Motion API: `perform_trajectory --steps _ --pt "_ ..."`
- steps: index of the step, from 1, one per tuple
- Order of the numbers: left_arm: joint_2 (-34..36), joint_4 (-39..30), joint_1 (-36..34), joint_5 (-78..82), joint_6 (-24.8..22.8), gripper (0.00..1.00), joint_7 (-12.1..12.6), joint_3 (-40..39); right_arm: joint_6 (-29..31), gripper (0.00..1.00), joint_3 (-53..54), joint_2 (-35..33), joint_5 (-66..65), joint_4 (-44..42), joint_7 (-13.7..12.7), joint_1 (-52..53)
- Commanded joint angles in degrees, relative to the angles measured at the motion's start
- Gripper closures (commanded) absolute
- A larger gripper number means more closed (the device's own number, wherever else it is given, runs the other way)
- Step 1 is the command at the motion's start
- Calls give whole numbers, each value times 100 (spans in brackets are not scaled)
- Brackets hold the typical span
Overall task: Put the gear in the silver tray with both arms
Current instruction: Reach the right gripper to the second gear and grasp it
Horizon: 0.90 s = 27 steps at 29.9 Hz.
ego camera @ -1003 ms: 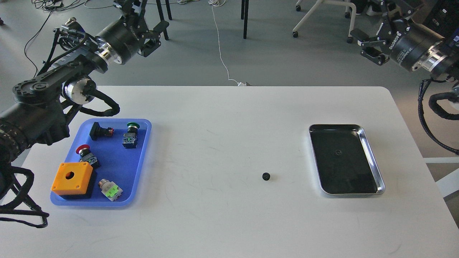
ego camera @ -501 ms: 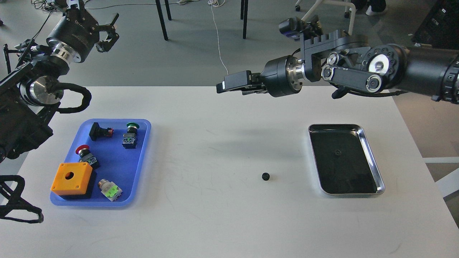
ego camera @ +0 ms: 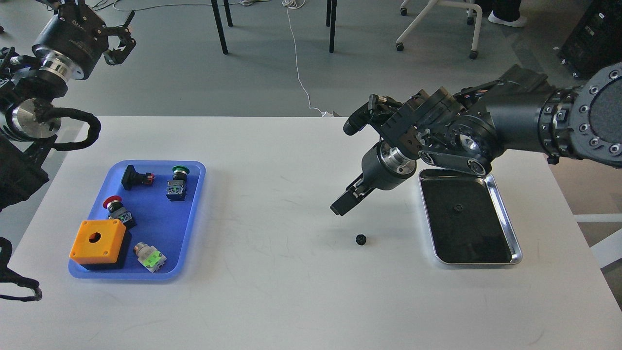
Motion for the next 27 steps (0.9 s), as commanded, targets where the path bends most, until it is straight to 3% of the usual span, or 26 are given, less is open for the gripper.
perform_trajectory --steps 1,7,18,27 --pt "60 9 45 1 0 2 0 1 -83 6 -29 -1 38 272 0 -140" --pt "87 0 54 1 0 2 0 1 -373 7 -380 -1 -67 439 0 -272" --pt "113 9 63 -8 0 2 -35 1 -874 23 -486 -1 -155 45 0 -711" --pt "122 35 142 1 0 2 -44 -8 -1007 30 -451 -1 -146 -61 0 -852"
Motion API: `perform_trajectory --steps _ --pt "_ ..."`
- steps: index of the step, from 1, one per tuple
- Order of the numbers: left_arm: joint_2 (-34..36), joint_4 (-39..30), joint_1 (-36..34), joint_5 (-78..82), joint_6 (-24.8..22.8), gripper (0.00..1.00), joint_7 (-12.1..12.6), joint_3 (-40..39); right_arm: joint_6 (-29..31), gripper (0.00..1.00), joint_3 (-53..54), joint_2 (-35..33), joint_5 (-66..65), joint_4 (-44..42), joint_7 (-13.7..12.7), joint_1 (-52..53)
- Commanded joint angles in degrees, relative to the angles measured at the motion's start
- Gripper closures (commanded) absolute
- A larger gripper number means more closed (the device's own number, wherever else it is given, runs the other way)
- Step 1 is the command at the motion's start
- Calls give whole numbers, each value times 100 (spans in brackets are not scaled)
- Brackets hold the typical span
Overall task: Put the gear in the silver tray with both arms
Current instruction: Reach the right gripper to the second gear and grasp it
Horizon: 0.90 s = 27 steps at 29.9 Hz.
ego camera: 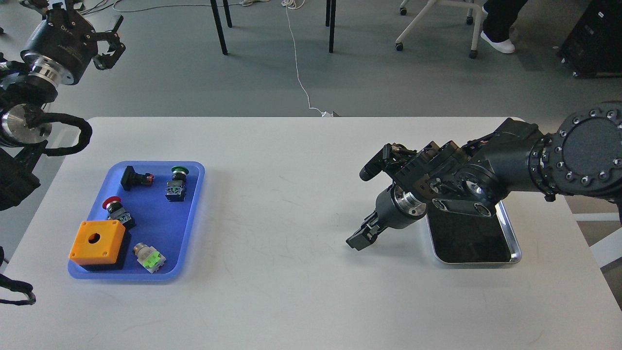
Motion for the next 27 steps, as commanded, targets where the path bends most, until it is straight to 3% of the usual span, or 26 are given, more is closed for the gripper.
perform_trajectory --steps 1,20,23,27 --pt "7 60 12 0 0 2 1 1 -22 31 0 1 -1 6 1 -25" --pt "7 95 12 8 0 2 -8 1 -409 58 -9 1 -71 24 1 -209" --pt "15 95 12 8 0 2 -8 1 -400 70 -9 1 -71 41 1 -175" --pt "15 174 12 8 0 2 -8 1 -391 78 -27 1 -97 120 1 -113"
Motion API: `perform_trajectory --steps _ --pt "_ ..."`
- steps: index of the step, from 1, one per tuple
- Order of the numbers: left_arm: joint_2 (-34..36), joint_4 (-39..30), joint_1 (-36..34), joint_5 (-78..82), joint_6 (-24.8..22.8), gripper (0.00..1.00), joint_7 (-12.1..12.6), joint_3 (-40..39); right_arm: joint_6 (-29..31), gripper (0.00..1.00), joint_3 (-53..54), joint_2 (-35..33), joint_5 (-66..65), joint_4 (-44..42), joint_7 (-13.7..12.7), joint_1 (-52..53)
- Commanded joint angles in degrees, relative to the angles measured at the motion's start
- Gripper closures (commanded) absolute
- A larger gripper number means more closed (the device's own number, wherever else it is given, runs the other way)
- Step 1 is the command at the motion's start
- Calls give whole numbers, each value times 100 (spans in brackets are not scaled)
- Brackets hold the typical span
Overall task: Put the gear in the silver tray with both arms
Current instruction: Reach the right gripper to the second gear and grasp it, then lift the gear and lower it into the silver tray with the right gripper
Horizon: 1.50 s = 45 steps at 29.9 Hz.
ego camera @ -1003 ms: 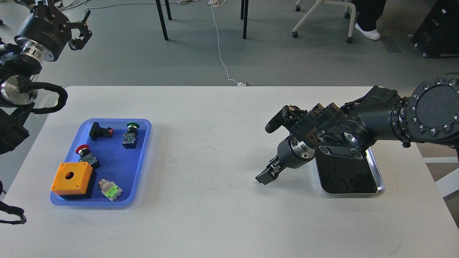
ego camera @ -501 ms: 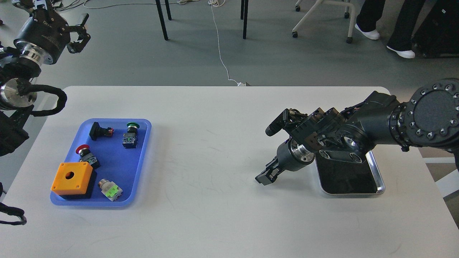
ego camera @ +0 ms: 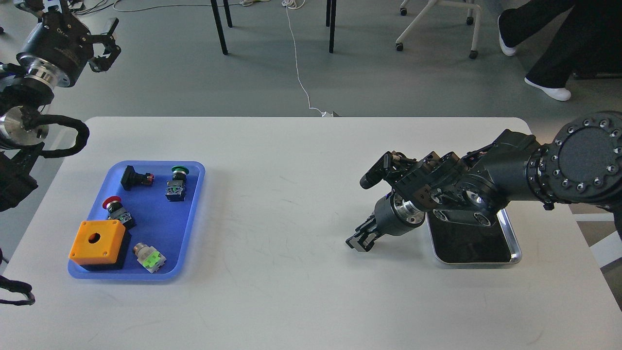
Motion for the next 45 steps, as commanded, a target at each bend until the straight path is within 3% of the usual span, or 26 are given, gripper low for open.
perform_trajectory --steps 1,6,20,32,36,45 --pt "0 47 0 -1 0 2 0 1 9 80 -18 -2 -56 63 -1 57" --pt "0 56 0 -9 0 2 0 1 9 84 -27 -2 -109 80 -1 171" --pt "79 56 0 -9 0 2 -9 1 35 84 -88 -2 -135 466 -1 1217" --pt "71 30 -9 -124 0 2 26 -17 -9 84 -545 -2487 -1629 845 -1 972" --pt "53 30 -18 -124 0 2 35 -8 -140 83 -554 -2805 -1875 854 -1 744" --pt "62 30 -18 -124 0 2 44 9 -361 78 -484 -2753 -1946 740 -1 84"
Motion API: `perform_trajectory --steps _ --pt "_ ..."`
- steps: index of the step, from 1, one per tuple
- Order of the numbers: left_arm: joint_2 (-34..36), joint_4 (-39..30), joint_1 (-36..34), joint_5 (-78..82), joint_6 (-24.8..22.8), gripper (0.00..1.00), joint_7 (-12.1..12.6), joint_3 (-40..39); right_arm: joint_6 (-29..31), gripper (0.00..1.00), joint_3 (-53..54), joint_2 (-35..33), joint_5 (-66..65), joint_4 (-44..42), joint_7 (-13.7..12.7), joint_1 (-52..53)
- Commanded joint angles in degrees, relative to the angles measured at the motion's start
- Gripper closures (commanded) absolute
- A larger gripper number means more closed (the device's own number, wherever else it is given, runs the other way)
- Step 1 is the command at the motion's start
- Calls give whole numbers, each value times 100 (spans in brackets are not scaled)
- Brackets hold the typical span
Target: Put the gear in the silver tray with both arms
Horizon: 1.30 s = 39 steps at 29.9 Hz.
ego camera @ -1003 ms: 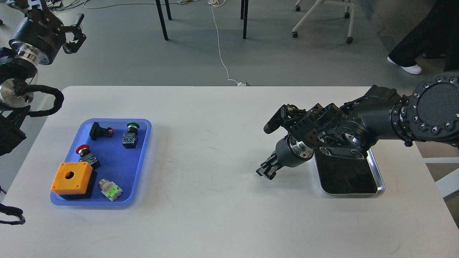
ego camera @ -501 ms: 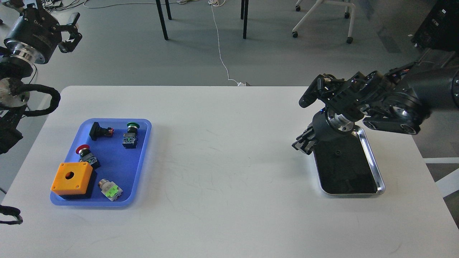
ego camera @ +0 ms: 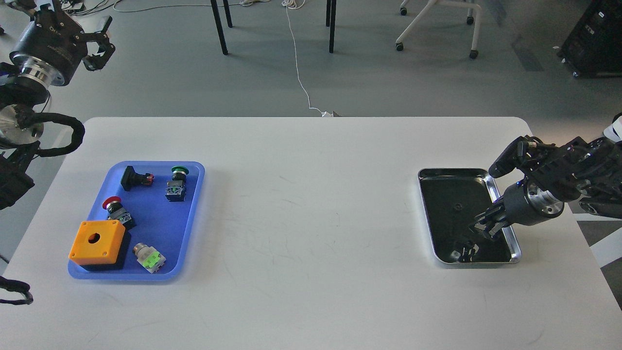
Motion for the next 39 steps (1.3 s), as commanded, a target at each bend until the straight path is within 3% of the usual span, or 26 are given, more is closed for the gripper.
perform_trajectory --steps 1,3,6,12,15,25,33,39 --pt "24 9 0 9 0 2 7 10 -29 76 32 83 6 -60 1 -147" --pt "24 9 0 9 0 2 -2 19 -81 69 32 154 6 -139 1 -174" --pt "16 9 0 9 0 2 -37 63 -248 48 32 163 6 -140 1 -227" --pt "-20 -8 -35 18 0 2 -28 63 -292 24 41 75 50 -78 1 -130" --pt "7 -8 -52 9 0 2 -2 63 -345 6 338 -100 85 -70 1 -77" --pt "-19 -8 -158 53 0 2 -54 63 -354 2 3483 -892 884 -526 1 -182" --pt "-116 -8 -158 79 0 2 33 72 -687 1 6612 -743 955 -1291 1 -1104" --pt "-423 -8 -167 62 0 2 16 63 -732 1 7906 -409 1095 -1844 1 -1430"
